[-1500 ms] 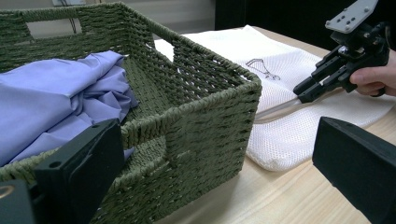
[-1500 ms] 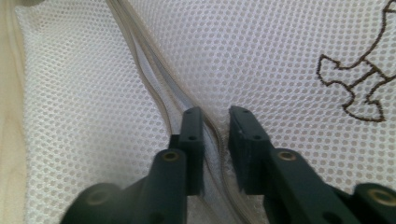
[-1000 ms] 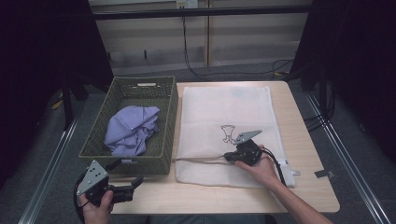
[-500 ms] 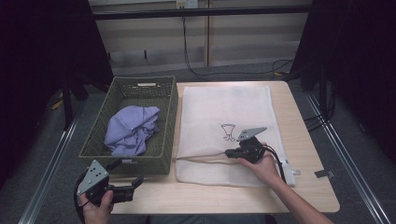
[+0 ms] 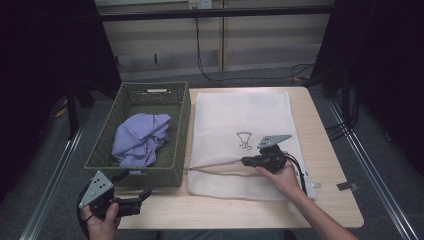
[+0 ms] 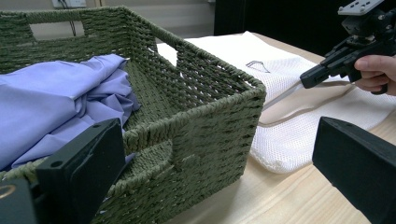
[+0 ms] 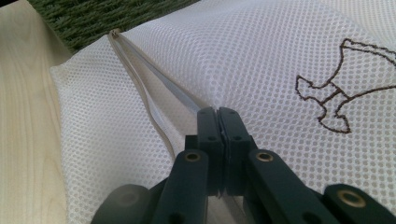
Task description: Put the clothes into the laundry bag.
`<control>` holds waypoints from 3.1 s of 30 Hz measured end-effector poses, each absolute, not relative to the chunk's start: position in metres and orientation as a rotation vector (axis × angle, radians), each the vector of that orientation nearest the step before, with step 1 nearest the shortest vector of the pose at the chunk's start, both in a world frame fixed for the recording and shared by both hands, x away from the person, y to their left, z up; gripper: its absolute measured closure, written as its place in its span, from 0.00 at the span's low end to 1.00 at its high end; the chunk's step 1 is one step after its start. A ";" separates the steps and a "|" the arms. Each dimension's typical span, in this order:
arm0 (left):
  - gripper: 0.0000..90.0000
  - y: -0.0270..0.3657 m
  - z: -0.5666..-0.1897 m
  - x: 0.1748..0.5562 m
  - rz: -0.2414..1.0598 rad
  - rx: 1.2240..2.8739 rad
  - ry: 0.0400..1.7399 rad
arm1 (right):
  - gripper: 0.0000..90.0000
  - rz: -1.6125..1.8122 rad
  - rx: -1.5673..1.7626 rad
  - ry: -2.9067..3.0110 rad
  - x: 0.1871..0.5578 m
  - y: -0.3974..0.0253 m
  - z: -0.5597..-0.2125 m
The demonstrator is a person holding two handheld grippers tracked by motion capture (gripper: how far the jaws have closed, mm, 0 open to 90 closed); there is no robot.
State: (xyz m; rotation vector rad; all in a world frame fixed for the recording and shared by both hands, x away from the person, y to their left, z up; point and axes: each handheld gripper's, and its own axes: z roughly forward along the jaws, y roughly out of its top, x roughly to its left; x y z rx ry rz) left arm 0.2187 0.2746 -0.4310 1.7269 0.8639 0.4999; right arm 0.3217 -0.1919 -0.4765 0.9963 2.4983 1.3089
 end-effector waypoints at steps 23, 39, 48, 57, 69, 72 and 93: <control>0.03 0.275 -0.431 0.219 0.507 1.730 0.868 | 0.99 1.394 1.008 2.428 0.323 -0.199 -0.459; 0.03 0.275 -0.431 0.219 0.507 1.731 0.867 | 0.99 1.423 0.998 2.387 0.324 -0.203 -0.445; 0.03 0.274 -0.431 0.220 0.508 1.729 0.873 | 0.99 1.445 0.999 2.353 0.325 -0.206 -0.436; 0.03 0.274 -0.431 0.219 0.515 1.729 0.868 | 0.99 1.467 1.014 2.319 0.325 -0.208 -0.431; 0.03 0.276 -0.431 0.220 0.503 1.723 0.872 | 0.99 1.479 1.016 2.291 0.327 -0.206 -0.421; 0.03 0.275 -0.431 0.220 0.502 1.727 0.867 | 0.99 1.493 1.015 2.279 0.328 -0.207 -0.420; 0.03 0.274 -0.431 0.220 0.502 1.736 0.855 | 0.99 1.556 1.013 2.194 0.335 -0.208 -0.401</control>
